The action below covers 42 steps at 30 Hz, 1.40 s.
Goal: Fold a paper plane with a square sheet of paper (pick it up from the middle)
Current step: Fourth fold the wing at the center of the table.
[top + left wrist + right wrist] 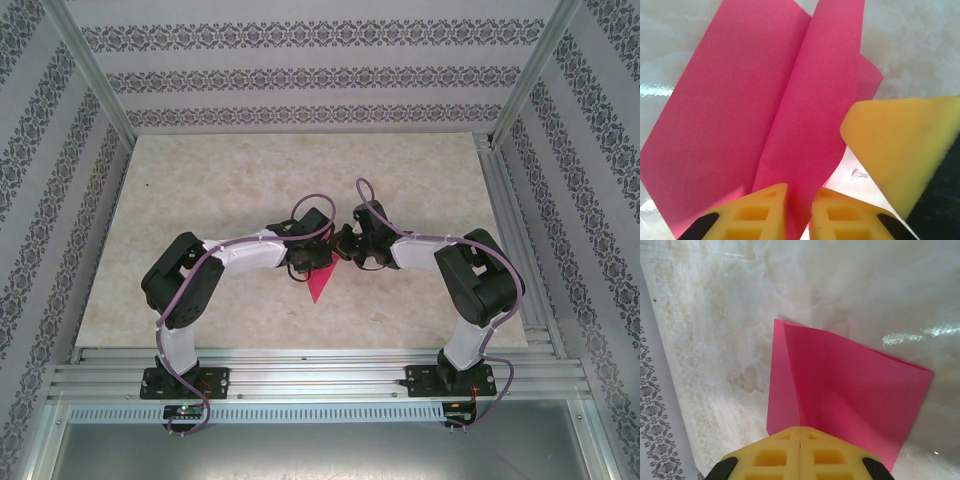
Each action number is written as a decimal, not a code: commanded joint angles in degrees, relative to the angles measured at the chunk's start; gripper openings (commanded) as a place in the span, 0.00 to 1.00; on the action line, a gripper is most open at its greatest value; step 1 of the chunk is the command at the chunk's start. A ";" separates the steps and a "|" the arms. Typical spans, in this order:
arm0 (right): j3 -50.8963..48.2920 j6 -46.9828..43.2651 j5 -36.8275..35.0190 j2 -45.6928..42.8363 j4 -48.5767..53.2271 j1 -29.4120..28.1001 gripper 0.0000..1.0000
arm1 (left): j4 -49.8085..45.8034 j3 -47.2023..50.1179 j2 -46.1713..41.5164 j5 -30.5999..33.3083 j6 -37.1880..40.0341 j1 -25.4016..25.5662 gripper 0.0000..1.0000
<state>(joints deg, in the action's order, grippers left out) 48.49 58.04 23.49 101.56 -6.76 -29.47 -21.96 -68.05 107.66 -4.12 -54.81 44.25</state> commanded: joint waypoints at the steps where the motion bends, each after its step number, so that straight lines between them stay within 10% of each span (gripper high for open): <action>1: 0.53 -1.96 0.41 0.71 1.34 -0.07 0.05 | 4.52 1.04 -3.95 -1.23 1.93 -0.66 0.27; 10: -0.02 -2.44 1.04 0.31 0.85 0.56 0.04 | 10.01 8.65 -10.36 -2.74 2.32 -2.07 0.35; 32: -1.16 -2.68 1.56 -1.89 0.83 0.94 0.12 | 9.86 12.94 -7.83 -3.10 -3.82 -3.88 0.17; 42: -3.05 -1.64 1.49 -5.56 0.68 0.49 0.36 | 10.27 11.79 -5.26 -4.81 -3.20 -3.68 0.16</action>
<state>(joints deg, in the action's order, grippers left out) 46.19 56.88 24.97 98.37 -5.93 -29.10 -11.38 -54.43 101.91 -8.36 -57.65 40.62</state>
